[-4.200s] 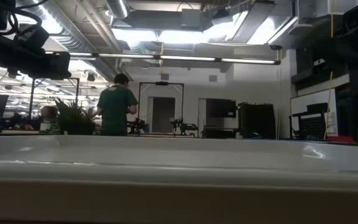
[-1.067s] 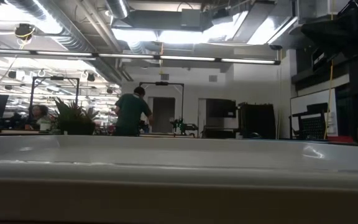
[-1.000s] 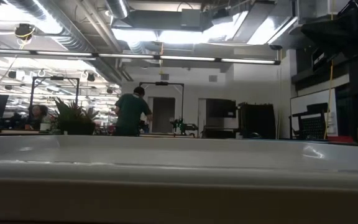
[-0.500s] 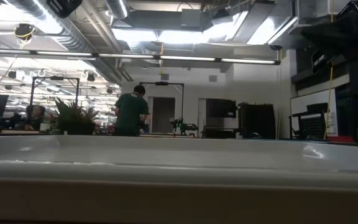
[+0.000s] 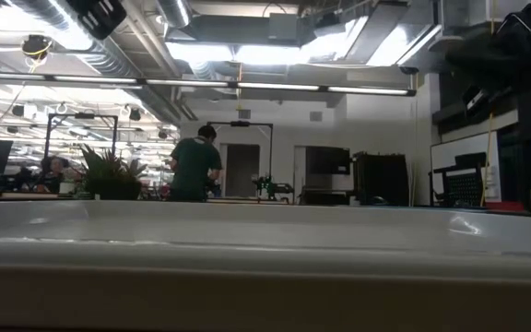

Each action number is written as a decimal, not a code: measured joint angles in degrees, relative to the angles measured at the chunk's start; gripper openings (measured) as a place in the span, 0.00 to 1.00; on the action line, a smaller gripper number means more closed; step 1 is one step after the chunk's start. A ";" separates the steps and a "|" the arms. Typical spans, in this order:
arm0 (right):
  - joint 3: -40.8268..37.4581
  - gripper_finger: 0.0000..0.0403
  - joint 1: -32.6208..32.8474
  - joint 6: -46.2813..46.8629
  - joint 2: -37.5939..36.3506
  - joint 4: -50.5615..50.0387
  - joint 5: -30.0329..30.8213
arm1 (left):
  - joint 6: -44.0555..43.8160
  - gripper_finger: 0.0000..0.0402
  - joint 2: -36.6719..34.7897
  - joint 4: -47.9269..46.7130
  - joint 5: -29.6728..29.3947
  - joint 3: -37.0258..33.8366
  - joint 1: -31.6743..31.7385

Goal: Pick and place plate/cup/fork/spoon on tray
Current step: Put the yellow cup on the top left of the gray tray

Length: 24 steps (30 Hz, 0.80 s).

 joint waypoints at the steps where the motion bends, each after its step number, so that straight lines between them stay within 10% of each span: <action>1: 0.00 0.03 0.00 0.03 0.00 -0.50 -0.01 | 0.05 0.20 0.01 -0.51 -0.11 0.00 -0.01; 24: 0.00 0.03 0.00 -3.23 0.00 -2.97 -0.02 | -9.22 0.20 0.03 -3.18 -2.49 0.00 -0.11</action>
